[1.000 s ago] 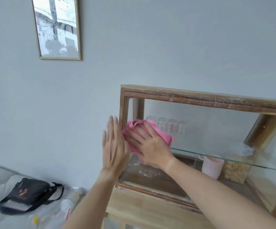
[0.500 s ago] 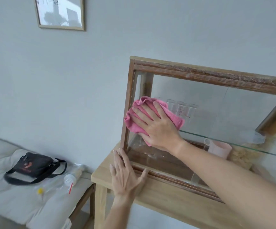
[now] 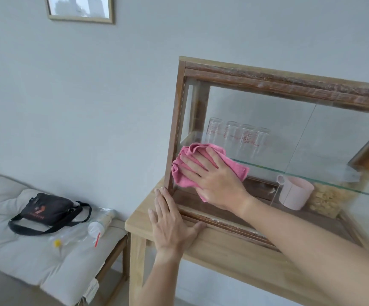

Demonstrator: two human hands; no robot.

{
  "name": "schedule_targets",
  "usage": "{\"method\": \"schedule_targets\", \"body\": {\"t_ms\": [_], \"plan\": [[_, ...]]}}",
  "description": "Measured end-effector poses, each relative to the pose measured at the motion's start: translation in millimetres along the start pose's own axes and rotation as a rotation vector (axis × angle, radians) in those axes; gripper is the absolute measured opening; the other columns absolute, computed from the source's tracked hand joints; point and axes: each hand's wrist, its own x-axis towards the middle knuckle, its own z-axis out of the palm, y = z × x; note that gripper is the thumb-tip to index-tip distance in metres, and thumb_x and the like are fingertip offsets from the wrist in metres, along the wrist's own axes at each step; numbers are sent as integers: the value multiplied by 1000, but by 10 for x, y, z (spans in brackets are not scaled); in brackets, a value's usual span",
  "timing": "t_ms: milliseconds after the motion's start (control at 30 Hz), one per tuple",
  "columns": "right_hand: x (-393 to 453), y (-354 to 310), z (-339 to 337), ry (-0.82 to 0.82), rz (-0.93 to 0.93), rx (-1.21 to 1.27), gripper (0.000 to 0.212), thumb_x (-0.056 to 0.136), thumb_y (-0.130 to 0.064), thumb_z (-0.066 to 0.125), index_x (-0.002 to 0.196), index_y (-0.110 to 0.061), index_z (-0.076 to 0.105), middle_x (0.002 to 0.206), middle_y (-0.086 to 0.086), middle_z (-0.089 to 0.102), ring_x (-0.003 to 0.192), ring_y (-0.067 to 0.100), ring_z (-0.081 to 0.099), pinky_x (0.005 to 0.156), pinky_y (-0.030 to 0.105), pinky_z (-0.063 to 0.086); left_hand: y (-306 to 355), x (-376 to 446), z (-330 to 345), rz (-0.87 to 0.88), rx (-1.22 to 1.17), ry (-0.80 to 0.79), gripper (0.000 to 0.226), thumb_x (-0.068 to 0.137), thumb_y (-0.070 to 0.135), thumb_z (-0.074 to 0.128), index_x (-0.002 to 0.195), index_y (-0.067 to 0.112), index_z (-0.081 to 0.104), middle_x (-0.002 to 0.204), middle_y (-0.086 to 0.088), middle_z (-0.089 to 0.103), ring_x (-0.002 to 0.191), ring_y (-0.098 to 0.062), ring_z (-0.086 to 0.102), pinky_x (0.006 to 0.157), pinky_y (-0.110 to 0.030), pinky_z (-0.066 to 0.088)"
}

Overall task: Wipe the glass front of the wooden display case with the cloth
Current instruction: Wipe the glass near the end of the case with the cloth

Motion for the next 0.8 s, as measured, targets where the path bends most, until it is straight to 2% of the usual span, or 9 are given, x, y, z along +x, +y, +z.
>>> {"method": "schedule_targets", "body": {"t_ms": [133, 200, 300, 433, 500, 533, 600, 700, 800], "plan": [[-277, -333, 179, -281, -468, -83, 67, 105, -34, 35, 165, -18, 10, 172, 3, 1, 158, 30, 5, 118, 57, -15, 1, 0, -8, -6, 2, -6, 149, 60, 91, 52, 144, 6, -37, 166, -14, -16, 156, -24, -8, 126, -46, 11], [-317, -181, 178, -286, -531, -104, 67, 105, -38, 37, 165, -22, 11, 172, 0, 0, 158, 27, 0, 118, 55, -17, 11, 3, -18, -4, 7, 2, 149, 59, 91, 52, 146, 5, -35, 166, -15, -14, 156, -24, -6, 125, -46, 13], [-341, 199, 26, -129, -356, -78, 74, 100, -51, 45, 164, -26, 16, 169, 1, 8, 157, 26, 8, 124, 56, -3, -5, 9, -11, -3, 14, -3, 150, 60, 91, 54, 145, 6, -36, 166, -14, -15, 156, -24, -6, 125, -46, 13], [-595, 611, -120, 81, 317, 21, 76, 100, -58, 42, 165, -27, 16, 173, 3, 8, 159, 31, 4, 125, 60, -2, 30, -6, 10, -11, 49, 17, 151, 60, 91, 54, 150, 3, -29, 166, -18, -10, 156, -26, -3, 124, -47, 13], [-726, 549, -134, 92, 515, 17, 75, 102, -57, 39, 165, -26, 13, 173, 5, 3, 159, 34, 2, 124, 63, -3, 40, -12, -5, -18, 84, 0, 151, 61, 91, 53, 149, 0, -29, 166, -21, -9, 156, -29, -4, 125, -47, 10], [-801, 453, -110, 78, 547, 16, 73, 103, -54, 37, 165, -24, 12, 173, 7, 0, 158, 37, 0, 124, 64, -4, 45, -20, -10, -27, 108, -12, 150, 62, 91, 51, 148, -1, -30, 165, -23, -9, 155, -31, -4, 126, -47, 8], [-999, 131, -35, 14, 412, 5, 71, 105, -47, 37, 165, -23, 8, 172, 11, -5, 157, 41, 0, 122, 65, -10, 101, -72, -11, -85, 156, -37, 149, 64, 93, 46, 144, -5, -33, 164, -28, -8, 154, -36, -6, 126, -48, 2], [-1354, -311, 54, -152, 141, 18, 81, 98, -41, 56, 165, -27, 12, 171, -1, 7, 152, 29, 29, 123, 58, -9, 316, -222, 58, -197, 167, -128, 156, 55, 101, 36, 149, -11, -18, 162, -32, -3, 153, -42, -3, 125, -50, -1], [-1407, -311, 46, -176, 175, 46, 86, 92, -37, 63, 164, -30, 17, 170, -6, 14, 145, 23, 43, 124, 53, -4, 439, -246, 126, -235, 179, -150, 165, 43, 108, 29, 151, -13, -7, 163, -31, 5, 154, -40, 2, 125, -51, 2]]}}
